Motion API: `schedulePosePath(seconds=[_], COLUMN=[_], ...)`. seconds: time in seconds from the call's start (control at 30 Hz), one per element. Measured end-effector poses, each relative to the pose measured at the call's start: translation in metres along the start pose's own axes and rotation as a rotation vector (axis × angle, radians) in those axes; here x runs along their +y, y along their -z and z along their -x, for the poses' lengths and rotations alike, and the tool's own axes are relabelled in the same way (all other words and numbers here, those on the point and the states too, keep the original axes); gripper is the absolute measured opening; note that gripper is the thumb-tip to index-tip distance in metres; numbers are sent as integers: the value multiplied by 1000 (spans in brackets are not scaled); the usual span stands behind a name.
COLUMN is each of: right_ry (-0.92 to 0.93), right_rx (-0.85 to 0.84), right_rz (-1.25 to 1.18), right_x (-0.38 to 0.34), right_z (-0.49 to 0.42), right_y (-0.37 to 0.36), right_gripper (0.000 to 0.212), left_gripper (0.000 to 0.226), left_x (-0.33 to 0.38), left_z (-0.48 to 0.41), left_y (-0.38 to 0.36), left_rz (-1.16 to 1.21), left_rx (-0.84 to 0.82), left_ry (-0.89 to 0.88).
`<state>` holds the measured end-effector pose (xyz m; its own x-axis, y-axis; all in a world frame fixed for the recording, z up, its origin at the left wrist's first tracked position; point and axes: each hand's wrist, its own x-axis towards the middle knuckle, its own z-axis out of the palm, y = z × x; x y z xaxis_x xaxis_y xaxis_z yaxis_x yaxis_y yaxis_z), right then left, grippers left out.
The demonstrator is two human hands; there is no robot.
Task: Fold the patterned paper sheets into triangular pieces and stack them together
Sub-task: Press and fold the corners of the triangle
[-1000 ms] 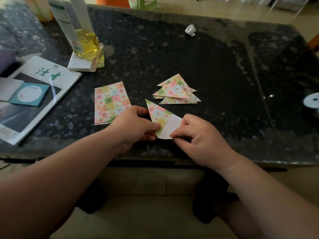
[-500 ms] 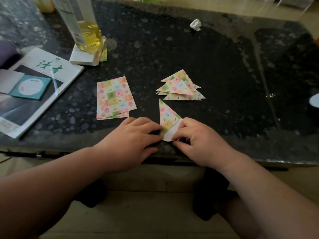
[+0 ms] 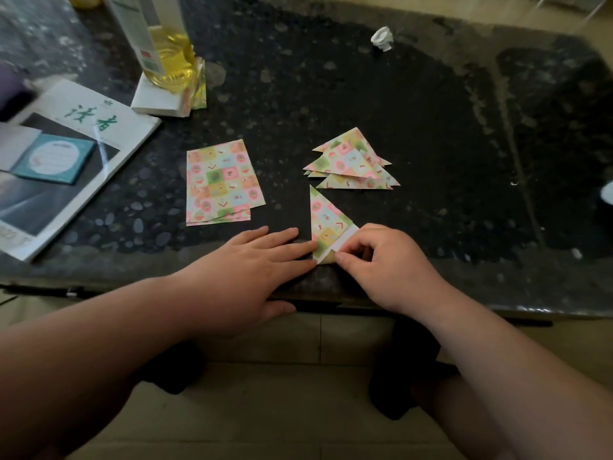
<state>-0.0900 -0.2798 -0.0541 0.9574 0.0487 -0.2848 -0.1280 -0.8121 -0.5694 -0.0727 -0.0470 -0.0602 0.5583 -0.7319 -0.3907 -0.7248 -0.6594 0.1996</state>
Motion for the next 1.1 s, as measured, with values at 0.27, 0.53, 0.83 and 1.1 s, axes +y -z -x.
schedulePosePath(seconds=[0.27,0.53,0.83,1.1], right_ry=[-97,-143,-197,-188], right_rx=[65,32,7,-12], right_rz=[34,77,101,196], right_x=[-9,-15,-20,-24], right_z=[0,-8,-10,-12], right_y=[-9,-9,-8,-9], right_gripper=[20,16,17,14], left_gripper=[85,87,90,94], left_x=[9,24,28,32], left_z=[10,4,2,5], left_y=[-18,-33,-38,-45], left_rz=[-72,-129,-155,-175], left_rx=[118,200,228,245], left_ry=[6,74,101,103])
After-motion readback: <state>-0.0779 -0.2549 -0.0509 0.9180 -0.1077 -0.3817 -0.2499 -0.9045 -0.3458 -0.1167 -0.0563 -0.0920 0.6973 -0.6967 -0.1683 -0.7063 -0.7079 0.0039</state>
